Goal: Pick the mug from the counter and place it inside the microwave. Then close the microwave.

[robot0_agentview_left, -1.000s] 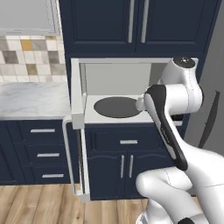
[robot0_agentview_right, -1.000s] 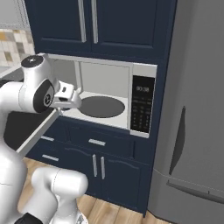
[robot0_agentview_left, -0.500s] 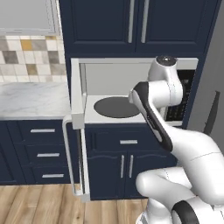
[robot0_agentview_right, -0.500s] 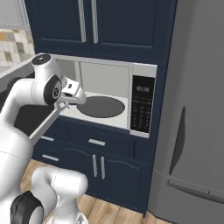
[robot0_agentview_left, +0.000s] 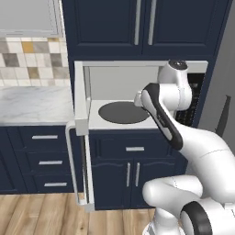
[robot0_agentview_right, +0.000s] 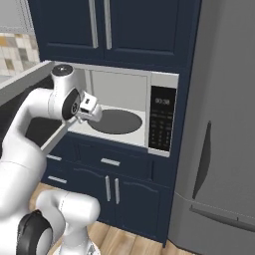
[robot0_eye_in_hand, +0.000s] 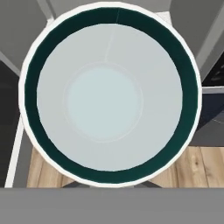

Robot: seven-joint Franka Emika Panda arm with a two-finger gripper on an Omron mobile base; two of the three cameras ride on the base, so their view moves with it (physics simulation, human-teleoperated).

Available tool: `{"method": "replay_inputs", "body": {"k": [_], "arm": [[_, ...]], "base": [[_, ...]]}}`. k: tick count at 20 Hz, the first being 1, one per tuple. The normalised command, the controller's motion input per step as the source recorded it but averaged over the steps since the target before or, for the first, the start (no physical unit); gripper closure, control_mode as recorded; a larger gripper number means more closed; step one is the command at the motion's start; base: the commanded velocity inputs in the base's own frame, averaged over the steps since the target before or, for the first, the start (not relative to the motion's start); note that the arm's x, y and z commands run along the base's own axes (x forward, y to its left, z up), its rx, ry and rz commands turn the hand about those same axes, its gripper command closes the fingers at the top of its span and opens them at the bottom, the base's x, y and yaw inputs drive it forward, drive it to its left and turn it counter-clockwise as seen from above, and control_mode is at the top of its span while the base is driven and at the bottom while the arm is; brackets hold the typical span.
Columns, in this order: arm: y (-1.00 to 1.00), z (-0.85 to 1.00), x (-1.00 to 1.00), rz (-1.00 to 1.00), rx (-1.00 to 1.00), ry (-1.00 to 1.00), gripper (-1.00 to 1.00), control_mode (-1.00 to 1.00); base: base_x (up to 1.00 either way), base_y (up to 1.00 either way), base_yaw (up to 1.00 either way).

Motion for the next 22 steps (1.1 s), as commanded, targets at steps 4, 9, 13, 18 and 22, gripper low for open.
{"method": "replay_inputs", "body": {"k": [4,9,13,18,22], "arm": [[0.00,-0.24,0.14,0.00,0.00,-0.01,1.00,-1.00],[0.00,-0.41,0.12,0.00,0.00,0.00,1.00,-1.00],[0.00,-0.23,0.22,0.00,0.00,-0.01,1.00,-1.00],[0.00,-0.04,0.47,0.00,0.00,0.00,1.00,-1.00],[0.03,0.00,0.68,0.00,-0.01,0.00,1.00,-1.00]], "base": [[0.00,0.00,0.00],[0.00,0.00,0.00],[0.00,0.00,0.00],[0.00,0.00,0.00],[0.00,0.00,0.00]]}}
